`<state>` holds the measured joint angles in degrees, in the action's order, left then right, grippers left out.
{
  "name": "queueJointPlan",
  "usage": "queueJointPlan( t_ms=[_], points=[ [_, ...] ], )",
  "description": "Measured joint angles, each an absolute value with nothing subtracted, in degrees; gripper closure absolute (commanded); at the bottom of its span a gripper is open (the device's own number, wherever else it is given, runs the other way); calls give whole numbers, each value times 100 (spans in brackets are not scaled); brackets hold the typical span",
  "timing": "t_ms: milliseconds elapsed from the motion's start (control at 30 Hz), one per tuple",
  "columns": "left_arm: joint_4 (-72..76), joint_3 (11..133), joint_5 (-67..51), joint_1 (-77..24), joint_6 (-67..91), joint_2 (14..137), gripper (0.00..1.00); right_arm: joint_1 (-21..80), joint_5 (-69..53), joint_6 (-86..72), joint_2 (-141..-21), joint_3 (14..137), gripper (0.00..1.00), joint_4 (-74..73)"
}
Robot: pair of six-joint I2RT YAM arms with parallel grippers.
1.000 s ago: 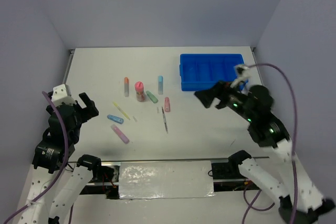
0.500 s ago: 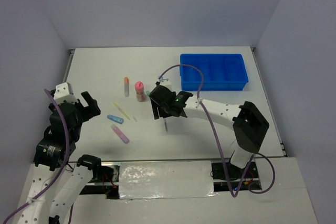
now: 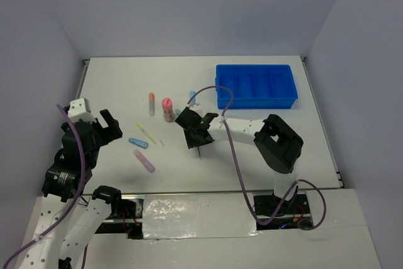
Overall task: Sort the stationery into containers
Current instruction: Pick up the pen from the center of the board.
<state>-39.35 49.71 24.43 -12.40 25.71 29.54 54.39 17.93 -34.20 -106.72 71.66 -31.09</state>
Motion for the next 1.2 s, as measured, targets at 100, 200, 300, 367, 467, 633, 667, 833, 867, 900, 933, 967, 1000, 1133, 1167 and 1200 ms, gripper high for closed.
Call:
queueJointPlan(
  t_ms=[100,200,300,367,467,633,667,833,867,900,933,967,1000,1133,1167,1200],
  points=[
    [-3933,4971,2427,-1240,2571,2956,1,5363,1697,-3400,-10820,7166,49,-3033],
    [-3935,4971,2418,-1240,2571,2974,1,5321,1658,-3400,-10954,7168,56,-2965],
    [-3935,4971,2418,-1240,2571,2993,1,5315,1673,-3404,-10995,7192,65,-2915],
    [-3935,4971,2423,-1238,2571,2993,1,5310,1673,-3406,-10995,7194,67,-2912],
    [-3938,4971,2432,-1238,2574,3004,1,5310,1682,-3426,-10997,7192,82,-2912],
    [-3940,4971,2460,-1238,2574,3124,1,5308,1726,-3559,-10962,7144,93,-2906],
    [-3938,4971,2458,-1238,2574,3157,1,5308,1741,-3599,-10934,7098,96,-2873],
    [-3933,4978,2246,-1238,2543,3402,1,5310,1758,-3795,-10661,6866,100,-2965],
    [-3962,5009,2180,-1238,2547,3492,1,5310,1763,-3813,-10536,6801,100,-2982],
    [-3977,5046,2102,-1238,2561,3590,1,5310,1769,-3833,-10377,6733,100,-3020],
    [-3999,5105,1994,-1238,2580,3695,1,5310,1772,-3852,-10171,6652,100,-3028],
    [-3983,5170,1872,-1238,2602,3800,1,5310,1780,-3859,-9907,6556,100,-3037],
    [-3962,5225,1741,-1240,2657,3907,1,5310,1787,-3870,-9623,6471,100,-3065],
    [-3726,5262,1339,-1601,3103,4289,1,5310,1925,-3870,-8202,6226,100,-3164],
    [-3658,5262,1372,-1870,3249,4423,1,5308,1988,-3861,-7789,6224,100,-3210],
    [-3581,5264,1437,-2204,3424,4587,1,5297,2045,-3850,-7478,6222,100,-3236]
  ],
)
